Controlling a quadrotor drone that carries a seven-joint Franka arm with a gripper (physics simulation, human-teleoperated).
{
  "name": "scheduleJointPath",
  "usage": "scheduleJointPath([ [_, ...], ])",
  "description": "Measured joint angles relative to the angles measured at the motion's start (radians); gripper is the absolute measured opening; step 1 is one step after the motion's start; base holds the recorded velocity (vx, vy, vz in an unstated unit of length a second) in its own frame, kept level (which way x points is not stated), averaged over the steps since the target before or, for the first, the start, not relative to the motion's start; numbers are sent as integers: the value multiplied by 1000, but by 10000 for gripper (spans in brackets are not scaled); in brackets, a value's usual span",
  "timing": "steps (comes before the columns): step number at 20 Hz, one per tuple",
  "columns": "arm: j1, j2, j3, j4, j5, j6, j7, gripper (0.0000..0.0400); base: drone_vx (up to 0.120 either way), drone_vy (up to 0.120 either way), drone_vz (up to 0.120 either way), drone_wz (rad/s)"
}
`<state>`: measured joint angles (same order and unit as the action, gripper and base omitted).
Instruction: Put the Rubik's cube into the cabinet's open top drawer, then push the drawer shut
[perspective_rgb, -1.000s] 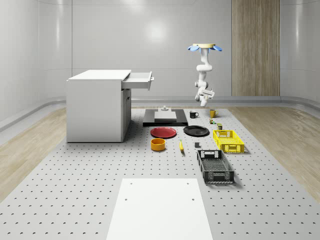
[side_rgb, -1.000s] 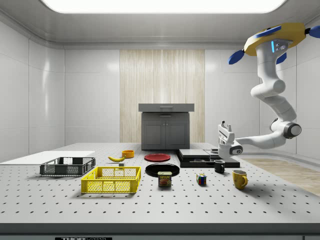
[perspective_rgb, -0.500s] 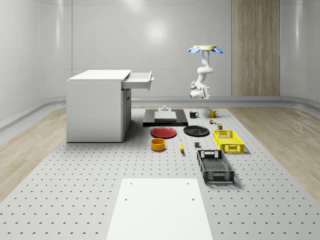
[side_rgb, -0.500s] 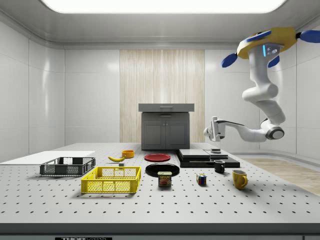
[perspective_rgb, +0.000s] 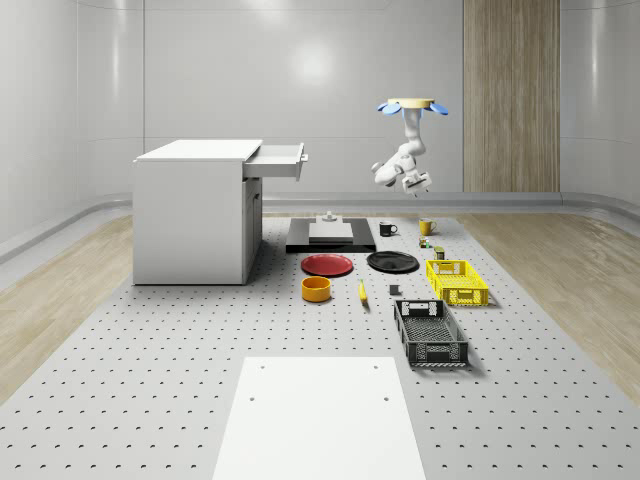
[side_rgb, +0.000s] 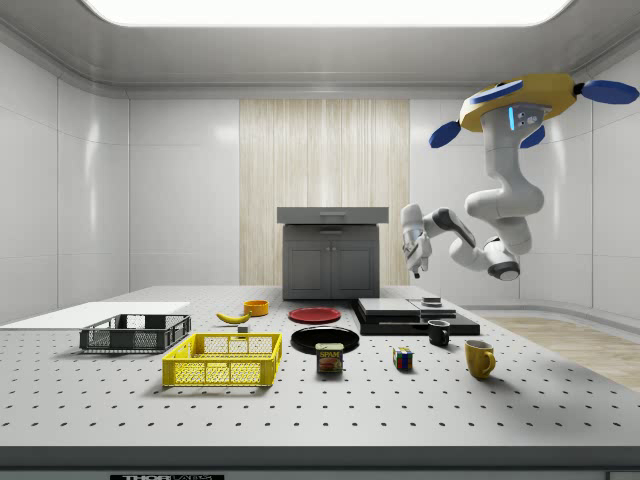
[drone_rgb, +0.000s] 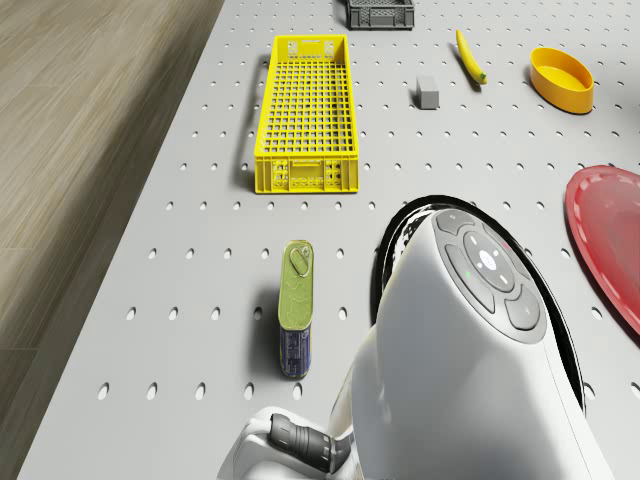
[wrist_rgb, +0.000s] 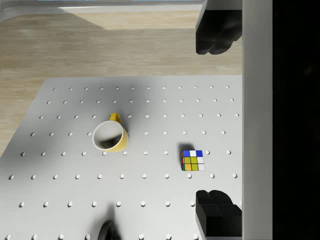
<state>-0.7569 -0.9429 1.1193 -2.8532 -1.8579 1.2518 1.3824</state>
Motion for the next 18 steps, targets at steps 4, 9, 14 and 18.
scheduleJointPath([
  [4, -131, -42, 65, -30, -87, -58, 86, 400, 120, 0, -120, 0],
  [9, -219, -84, 108, -41, -122, -85, 144, 400, 64, 0, -120, 0],
  [14, -262, -117, 131, -43, -124, -83, 175, 400, 0, 0, -120, 0],
  [18, -281, -141, 144, -42, -118, -71, 190, 400, 60, 0, -120, 0],
])
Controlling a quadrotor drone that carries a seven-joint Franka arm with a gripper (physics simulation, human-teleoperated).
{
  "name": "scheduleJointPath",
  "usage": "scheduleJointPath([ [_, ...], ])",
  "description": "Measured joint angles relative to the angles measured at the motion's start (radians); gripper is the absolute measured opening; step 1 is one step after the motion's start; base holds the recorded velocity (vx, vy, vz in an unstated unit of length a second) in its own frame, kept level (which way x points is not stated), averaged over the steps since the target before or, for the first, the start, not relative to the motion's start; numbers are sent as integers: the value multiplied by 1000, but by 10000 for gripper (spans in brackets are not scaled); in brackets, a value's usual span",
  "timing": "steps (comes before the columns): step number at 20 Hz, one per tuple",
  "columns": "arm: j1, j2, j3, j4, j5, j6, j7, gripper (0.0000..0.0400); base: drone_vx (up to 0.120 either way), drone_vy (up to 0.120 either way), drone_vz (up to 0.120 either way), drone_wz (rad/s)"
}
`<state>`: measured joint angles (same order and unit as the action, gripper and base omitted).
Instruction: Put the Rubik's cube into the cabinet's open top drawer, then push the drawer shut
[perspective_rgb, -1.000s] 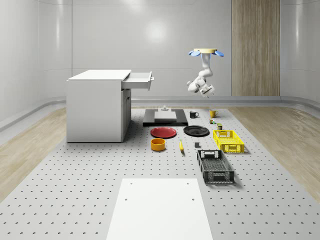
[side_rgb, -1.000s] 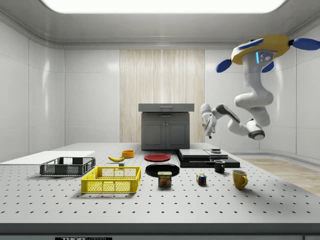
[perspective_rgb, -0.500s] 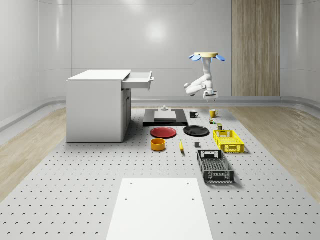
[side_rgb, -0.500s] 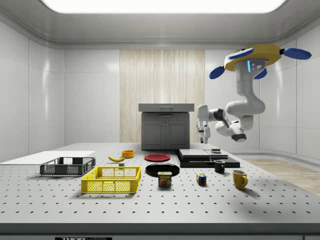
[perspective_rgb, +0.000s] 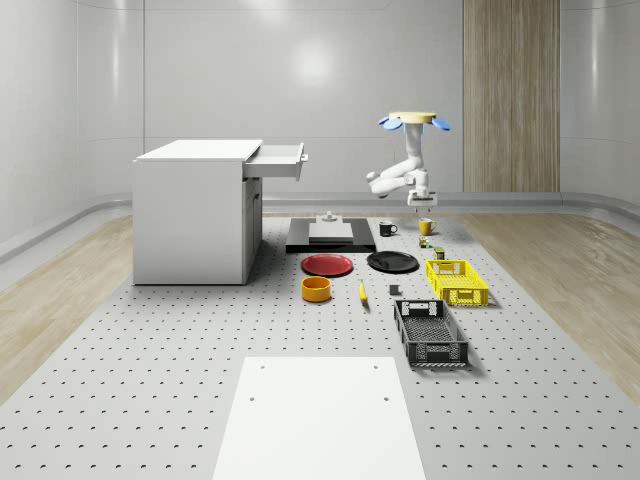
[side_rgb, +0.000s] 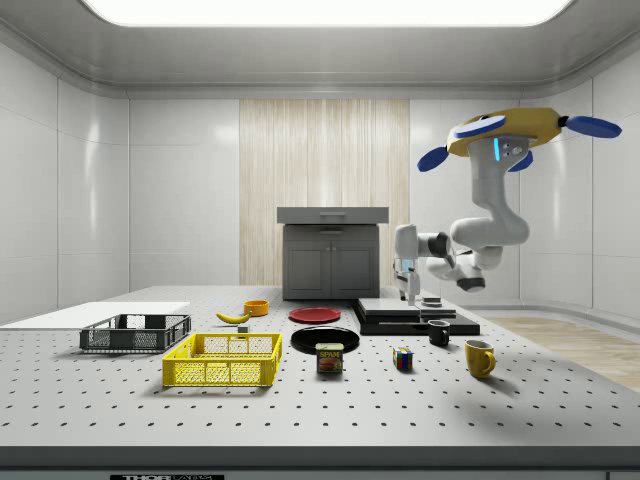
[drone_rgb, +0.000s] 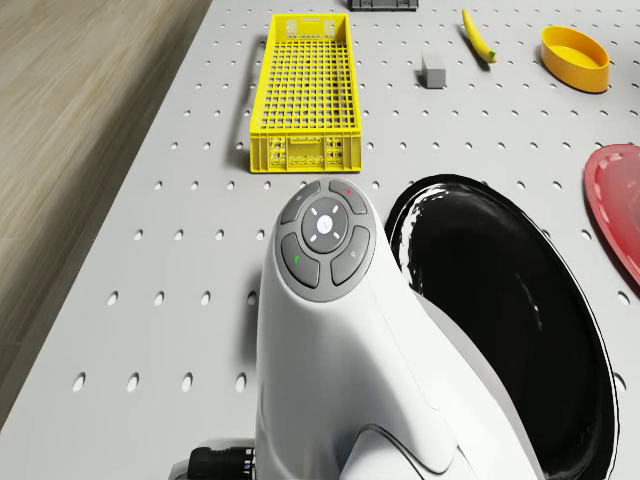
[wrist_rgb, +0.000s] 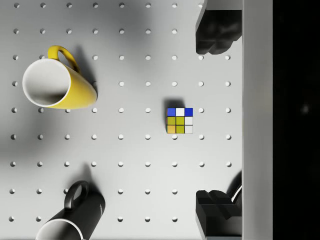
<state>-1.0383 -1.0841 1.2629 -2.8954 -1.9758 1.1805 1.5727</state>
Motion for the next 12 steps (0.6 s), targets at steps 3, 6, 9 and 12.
scheduleJointPath([
  [3, -11, -17, 8, 1, 7, 11, 9, 400, 40, 0, -120, 0],
  [6, -19, -33, 14, 2, 15, 24, 16, 400, 0, 0, -120, 0],
  [9, -26, -49, 20, 3, 23, 37, 22, 400, 0, -40, -120, 0],
  [12, -32, -65, 26, 4, 31, 51, 28, 400, 0, 0, -120, 0],
])
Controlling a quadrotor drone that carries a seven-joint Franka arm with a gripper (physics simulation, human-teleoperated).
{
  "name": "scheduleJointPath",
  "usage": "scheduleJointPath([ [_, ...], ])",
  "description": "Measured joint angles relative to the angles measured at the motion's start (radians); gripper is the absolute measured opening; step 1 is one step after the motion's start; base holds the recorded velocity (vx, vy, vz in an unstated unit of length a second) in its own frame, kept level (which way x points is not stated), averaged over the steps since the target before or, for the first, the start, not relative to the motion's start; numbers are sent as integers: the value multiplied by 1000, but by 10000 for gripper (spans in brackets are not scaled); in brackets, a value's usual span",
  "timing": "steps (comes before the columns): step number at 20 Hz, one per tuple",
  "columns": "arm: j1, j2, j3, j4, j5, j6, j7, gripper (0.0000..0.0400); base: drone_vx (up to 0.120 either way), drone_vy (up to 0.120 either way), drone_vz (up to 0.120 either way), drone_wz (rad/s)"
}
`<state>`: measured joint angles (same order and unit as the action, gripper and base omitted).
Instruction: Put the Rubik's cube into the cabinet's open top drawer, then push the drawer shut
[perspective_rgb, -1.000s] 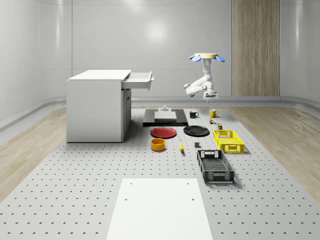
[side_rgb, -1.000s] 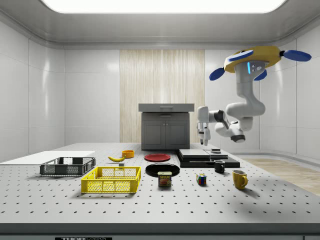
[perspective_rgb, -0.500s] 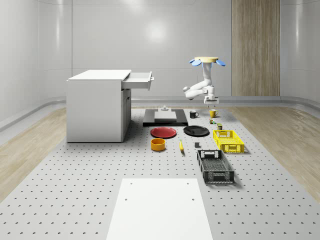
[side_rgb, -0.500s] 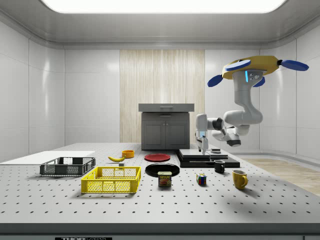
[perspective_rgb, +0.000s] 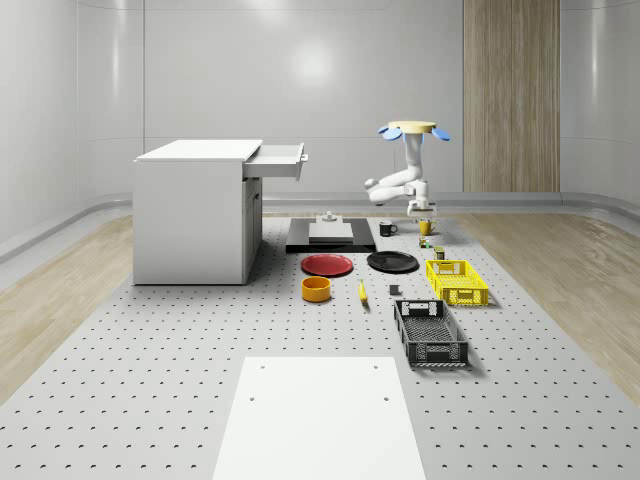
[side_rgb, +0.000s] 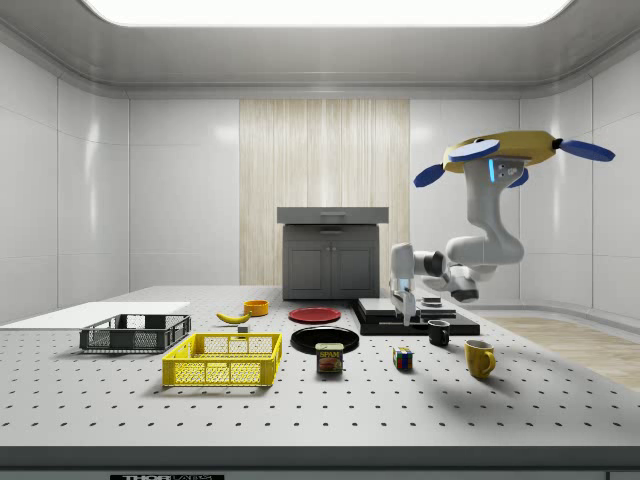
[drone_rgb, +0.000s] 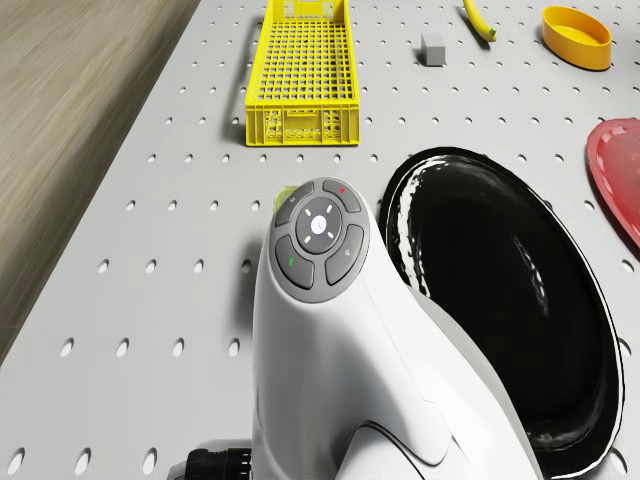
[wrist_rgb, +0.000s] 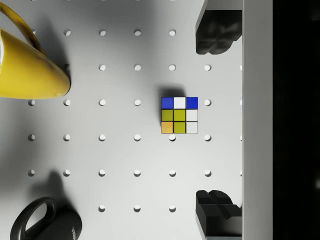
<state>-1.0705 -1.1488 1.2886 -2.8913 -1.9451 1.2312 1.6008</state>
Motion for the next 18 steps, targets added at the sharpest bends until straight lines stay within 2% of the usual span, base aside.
scheduleJointPath([
  [13, -22, -63, 20, 4, 33, 57, 20, 400, 0, 0, -120, 0],
  [17, -27, -81, 25, 6, 42, 74, 25, 400, 30, 0, -120, 0],
  [18, -28, -85, 25, 6, 44, 78, 27, 400, 0, 0, 0, 0],
])
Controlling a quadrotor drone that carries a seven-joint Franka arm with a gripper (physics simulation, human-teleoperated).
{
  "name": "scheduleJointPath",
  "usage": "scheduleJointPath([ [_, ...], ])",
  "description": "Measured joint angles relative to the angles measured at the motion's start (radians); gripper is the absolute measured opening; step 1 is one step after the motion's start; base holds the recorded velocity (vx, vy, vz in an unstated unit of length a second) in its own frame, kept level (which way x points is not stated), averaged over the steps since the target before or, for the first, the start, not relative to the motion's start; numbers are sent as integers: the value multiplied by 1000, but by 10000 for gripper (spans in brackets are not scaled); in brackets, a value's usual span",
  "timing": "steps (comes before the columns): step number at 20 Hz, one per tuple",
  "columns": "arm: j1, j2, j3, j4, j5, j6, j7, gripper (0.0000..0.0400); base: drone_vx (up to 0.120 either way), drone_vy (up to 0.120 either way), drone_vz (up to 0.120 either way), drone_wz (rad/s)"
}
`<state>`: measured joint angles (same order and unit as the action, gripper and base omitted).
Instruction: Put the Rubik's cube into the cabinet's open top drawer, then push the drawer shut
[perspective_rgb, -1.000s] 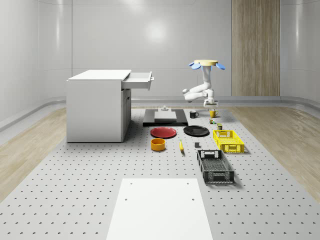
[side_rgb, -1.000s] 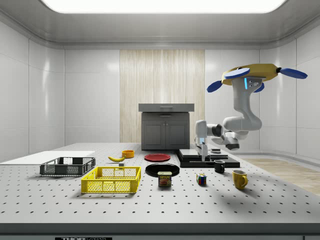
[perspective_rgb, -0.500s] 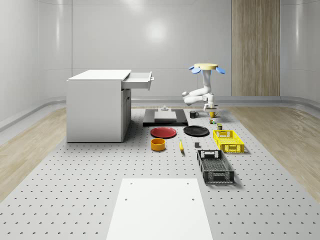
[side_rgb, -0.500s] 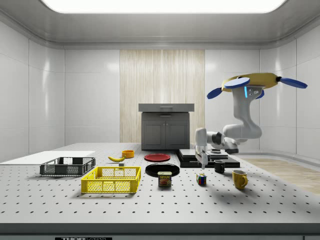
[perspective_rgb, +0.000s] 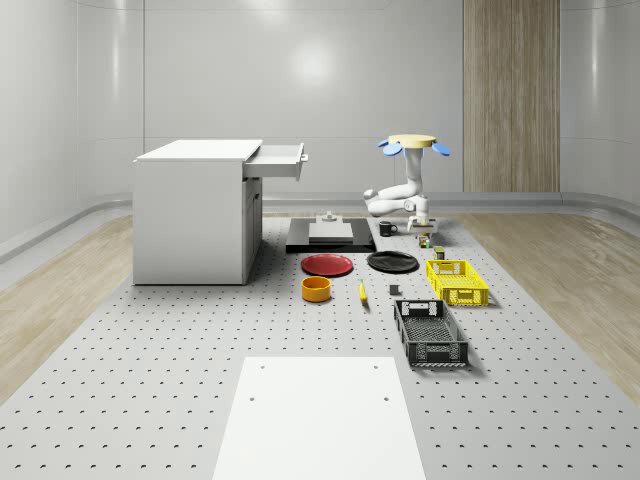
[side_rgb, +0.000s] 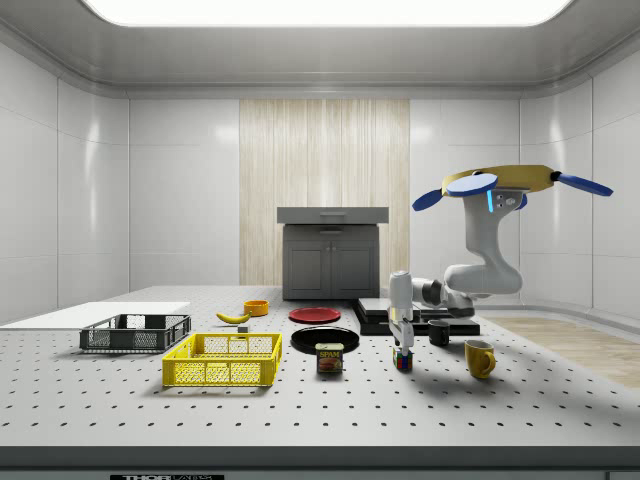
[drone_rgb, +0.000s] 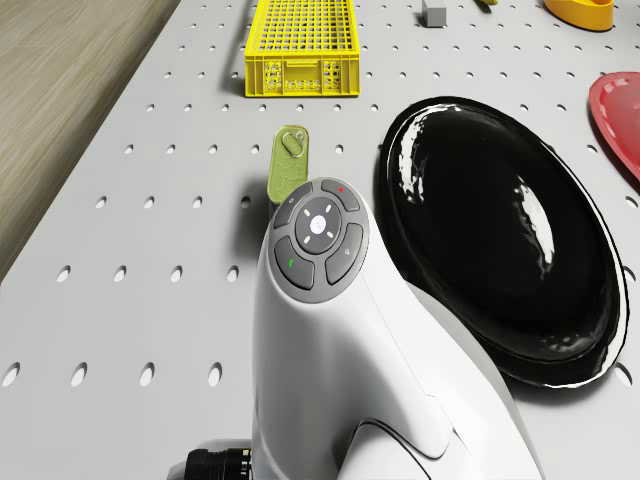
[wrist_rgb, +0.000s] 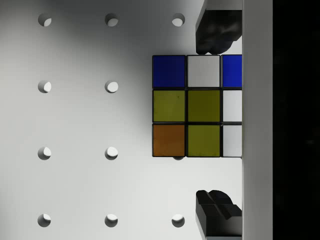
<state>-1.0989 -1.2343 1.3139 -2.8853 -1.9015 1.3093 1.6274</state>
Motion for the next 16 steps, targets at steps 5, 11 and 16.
scheduleJointPath([
  [5, -10, -24, -14, 4, -8, 27, 9, 400, 0, 0, 0, 0],
  [11, -20, -52, -47, 11, -33, 66, 17, 400, 0, 0, 0, 0],
  [16, -25, -73, -74, 18, -54, 95, 19, 394, 0, 0, 0, 0],
])
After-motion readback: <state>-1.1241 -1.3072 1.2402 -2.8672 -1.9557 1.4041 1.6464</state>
